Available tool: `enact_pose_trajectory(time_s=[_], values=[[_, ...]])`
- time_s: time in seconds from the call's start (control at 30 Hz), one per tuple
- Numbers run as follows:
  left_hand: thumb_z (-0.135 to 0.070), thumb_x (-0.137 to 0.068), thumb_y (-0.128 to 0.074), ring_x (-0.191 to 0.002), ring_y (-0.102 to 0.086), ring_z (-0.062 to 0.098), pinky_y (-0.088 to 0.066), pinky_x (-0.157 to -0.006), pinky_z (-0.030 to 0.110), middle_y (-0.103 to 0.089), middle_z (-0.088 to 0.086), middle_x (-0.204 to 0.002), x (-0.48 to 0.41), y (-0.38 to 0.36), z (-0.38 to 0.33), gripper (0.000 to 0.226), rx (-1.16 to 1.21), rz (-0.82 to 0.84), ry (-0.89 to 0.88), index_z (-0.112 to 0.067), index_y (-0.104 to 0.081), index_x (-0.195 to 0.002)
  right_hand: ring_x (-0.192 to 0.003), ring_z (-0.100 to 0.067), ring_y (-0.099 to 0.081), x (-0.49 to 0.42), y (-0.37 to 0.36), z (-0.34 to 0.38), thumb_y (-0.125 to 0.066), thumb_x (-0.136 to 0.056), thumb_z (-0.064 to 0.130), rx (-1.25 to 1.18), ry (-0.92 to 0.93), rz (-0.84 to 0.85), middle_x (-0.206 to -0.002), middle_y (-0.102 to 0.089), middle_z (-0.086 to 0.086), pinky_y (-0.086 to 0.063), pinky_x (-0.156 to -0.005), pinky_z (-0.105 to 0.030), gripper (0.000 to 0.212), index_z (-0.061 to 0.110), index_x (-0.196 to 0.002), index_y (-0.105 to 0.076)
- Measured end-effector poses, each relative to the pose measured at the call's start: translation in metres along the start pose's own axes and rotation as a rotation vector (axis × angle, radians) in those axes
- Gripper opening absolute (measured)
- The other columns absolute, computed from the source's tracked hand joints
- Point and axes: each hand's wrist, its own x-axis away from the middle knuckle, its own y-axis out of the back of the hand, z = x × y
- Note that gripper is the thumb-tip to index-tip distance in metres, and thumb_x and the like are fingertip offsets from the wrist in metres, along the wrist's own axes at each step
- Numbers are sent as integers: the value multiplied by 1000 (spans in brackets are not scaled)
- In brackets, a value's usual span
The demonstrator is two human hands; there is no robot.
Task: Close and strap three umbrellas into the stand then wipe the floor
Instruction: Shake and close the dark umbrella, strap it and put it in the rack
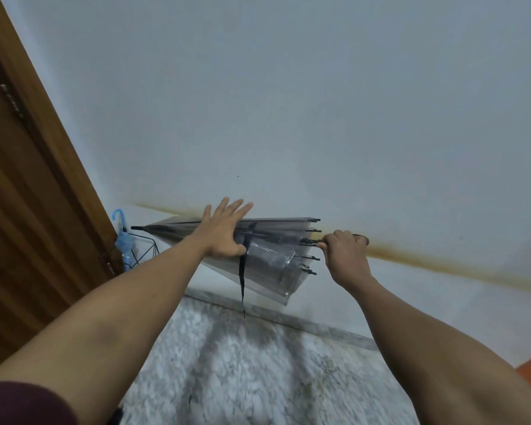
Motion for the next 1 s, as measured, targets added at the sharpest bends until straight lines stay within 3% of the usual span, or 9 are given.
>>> enact_pose_trajectory(time_s=[0.1, 0.17, 0.43, 0.53, 0.7, 0.9, 1.0], values=[[-52, -79, -45, -149, -1, 23, -4, -117, 58, -10, -3, -162, 0, -6, -3, 83, -18, 49, -50, -39, -7, -152, -88, -24, -45, -1, 2, -4, -33, -104, 38, -48, -18, 45, -91, -56, 2, -28, -80, -41, 33, 21, -92, -58], [-51, -79, -41, -149, -5, 23, -3, -117, 58, -14, -2, -161, 3, -11, -2, 81, -40, 30, -67, -39, -9, -152, -89, -23, -45, -1, 4, -6, -29, -104, 40, -80, -36, 73, -91, -57, 2, -29, -81, -41, 35, 20, -92, -55], [-59, -68, -64, -148, -3, 31, -10, -115, 63, -4, 0, -161, 14, -18, 0, 115, -272, -74, -184, -38, 13, -151, -86, -27, -49, -10, 18, -6, -28, -104, 41, -135, -93, 187, -79, -57, 3, -30, -81, -41, 37, 21, -85, -52], [-38, -76, -71, -146, -12, 35, -17, -114, 61, -12, 3, -160, 15, -23, 0, 110, -397, -131, -144, -37, 10, -151, -85, -27, -52, -15, 24, -7, -31, -104, 39, -224, -85, 275, -76, -55, 4, -27, -81, -39, 35, 19, -85, -52], [-8, -74, -69, -124, -43, 34, -33, -101, 55, -42, 2, -144, 14, -21, -2, 87, -496, -223, -76, -31, -26, -145, -87, -26, -55, -25, 28, -2, -41, -101, 41, -418, -103, 410, -78, -58, 5, -32, -87, -39, 36, 14, -91, -62], [-5, -73, -69, -104, -55, 32, -41, -88, 47, -57, 1, -127, 10, -17, -1, 73, -481, -245, -84, -30, -40, -135, -88, -31, -55, -31, 25, 3, -36, -101, 34, -483, -153, 300, -76, -57, 0, -36, -84, -40, 32, 16, -85, -58], [-2, -72, -70, -103, -55, 31, -41, -86, 46, -56, 1, -128, 8, -16, -3, 78, -488, -227, -53, -31, -37, -136, -108, -29, -53, -39, 28, 13, -35, -101, 36, -497, -160, 96, -103, -61, -3, -34, -93, -45, 31, 23, -99, -63]])
